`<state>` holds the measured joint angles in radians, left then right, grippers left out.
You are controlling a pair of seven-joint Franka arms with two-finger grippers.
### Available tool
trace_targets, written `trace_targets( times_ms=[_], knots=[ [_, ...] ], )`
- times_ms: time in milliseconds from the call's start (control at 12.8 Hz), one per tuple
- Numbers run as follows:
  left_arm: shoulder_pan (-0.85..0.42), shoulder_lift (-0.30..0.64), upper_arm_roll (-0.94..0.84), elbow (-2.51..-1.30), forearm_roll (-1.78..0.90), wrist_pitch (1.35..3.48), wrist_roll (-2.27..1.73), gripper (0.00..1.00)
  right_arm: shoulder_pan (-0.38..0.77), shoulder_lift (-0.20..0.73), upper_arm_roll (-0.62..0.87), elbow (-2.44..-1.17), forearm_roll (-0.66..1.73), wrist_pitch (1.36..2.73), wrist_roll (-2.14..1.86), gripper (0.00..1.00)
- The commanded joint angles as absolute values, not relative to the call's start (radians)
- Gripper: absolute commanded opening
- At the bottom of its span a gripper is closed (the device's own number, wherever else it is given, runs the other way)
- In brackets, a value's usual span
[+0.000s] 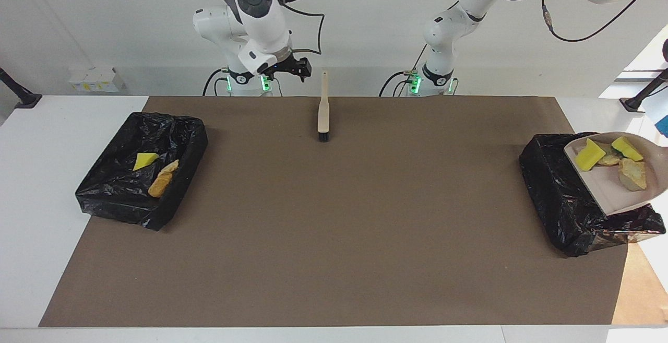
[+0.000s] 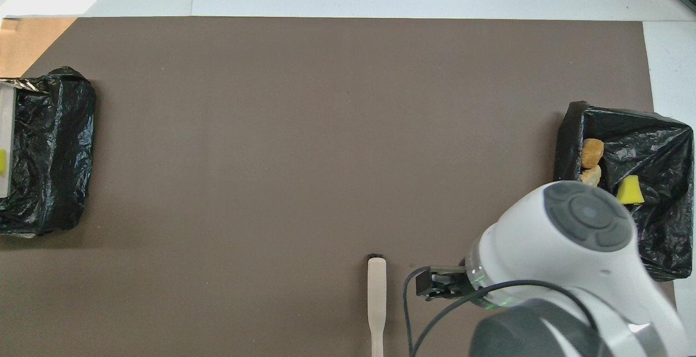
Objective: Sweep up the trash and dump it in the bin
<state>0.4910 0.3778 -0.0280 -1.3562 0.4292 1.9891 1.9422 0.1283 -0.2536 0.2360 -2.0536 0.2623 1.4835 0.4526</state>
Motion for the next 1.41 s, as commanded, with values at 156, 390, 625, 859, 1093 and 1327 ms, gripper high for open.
trace_targets(
  times_ms=[156, 390, 625, 859, 1093, 1327],
  knots=[
    [0.391, 0.27, -0.02, -1.558, 0.82, 2.031, 1.639, 0.0, 0.009, -0.226, 0.25, -1.867, 0.172, 1.368, 0.388, 1.0],
    [0.339, 0.18, -0.021, -1.661, 1.073, 2.029, 1.487, 0.0, -0.009, -0.198, 0.249, -1.795, 0.114, 1.358, 0.37, 1.0],
    [0.336, 0.123, -0.025, -1.643, 1.095, 2.033, 1.558, 0.0, -0.067, -0.179, 0.247, -1.743, 0.11, 1.365, 0.315, 1.0],
    [0.331, 0.097, -0.041, -1.637, 1.066, 2.019, 1.571, 0.0, -0.17, -0.17, 0.252, -1.708, 0.109, 1.368, 0.209, 1.0],
    [0.321, 0.101, -0.041, -1.615, 0.896, 2.002, 1.565, 0.0, -0.164, -0.069, 0.247, -1.567, 0.069, 1.35, 0.199, 1.0],
    [0.295, 0.1, -0.044, -1.623, 0.679, 1.957, 1.557, 0.0, -0.034, 0.006, 0.154, -1.453, -0.02, 1.318, 0.148, 1.0]
  ],
)
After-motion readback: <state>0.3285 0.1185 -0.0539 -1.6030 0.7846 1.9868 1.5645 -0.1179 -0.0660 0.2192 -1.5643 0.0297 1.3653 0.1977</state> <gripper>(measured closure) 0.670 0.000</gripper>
